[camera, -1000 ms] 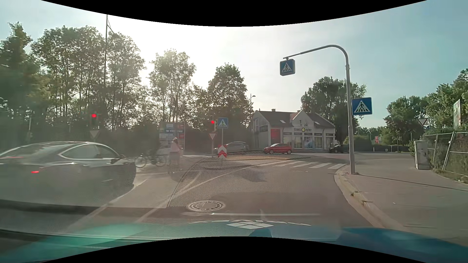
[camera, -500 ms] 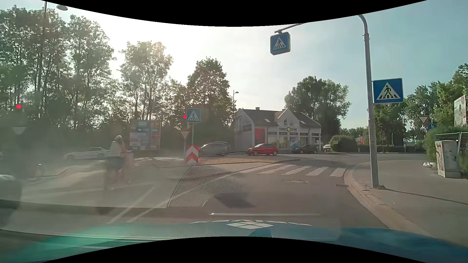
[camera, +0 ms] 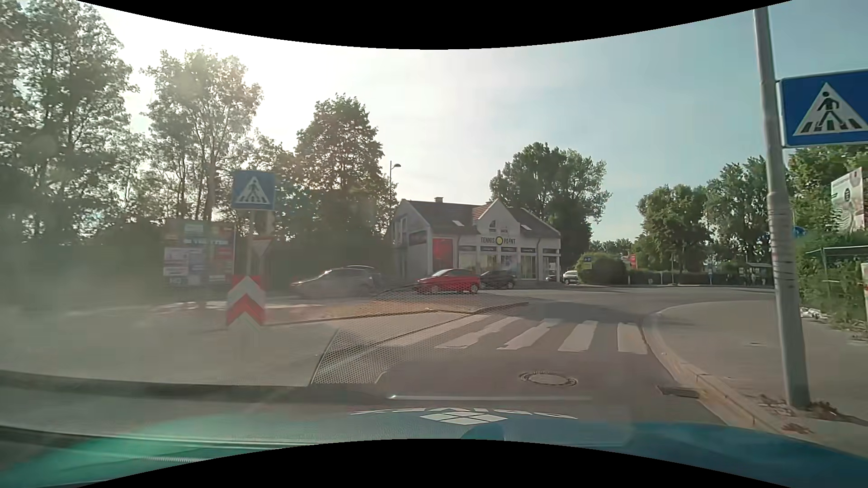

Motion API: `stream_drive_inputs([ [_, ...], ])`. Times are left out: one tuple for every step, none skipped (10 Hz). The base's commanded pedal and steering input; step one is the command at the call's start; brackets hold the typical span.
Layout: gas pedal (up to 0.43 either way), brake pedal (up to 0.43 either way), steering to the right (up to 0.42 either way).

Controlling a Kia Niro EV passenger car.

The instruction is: Follow the waypoints while adhering to traffic rules and regulations

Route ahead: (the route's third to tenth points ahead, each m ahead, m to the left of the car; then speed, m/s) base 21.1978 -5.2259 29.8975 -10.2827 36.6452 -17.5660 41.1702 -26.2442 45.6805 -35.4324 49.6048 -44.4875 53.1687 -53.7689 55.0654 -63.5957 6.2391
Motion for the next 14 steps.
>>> stream_drive_inputs([
  [0.13,0.0,0.146],
  [0.15,0.0,0.146],
  [0.15,0.0,0.146],
  [0.15,0.0,0.146],
  [0.157,0.0,0.146],
  [0.169,0.0,0.146],
  [0.197,0.0,0.146],
  [0.209,0.0,0.146],
  [0.209,0.0,0.146],
  [0.209,0.0,0.146],
  [0.209,0.0,0.146],
  [0.209,0.0,0.147],
  [0.209,0.0,0.147],
  [0.197,0.0,0.149],
])
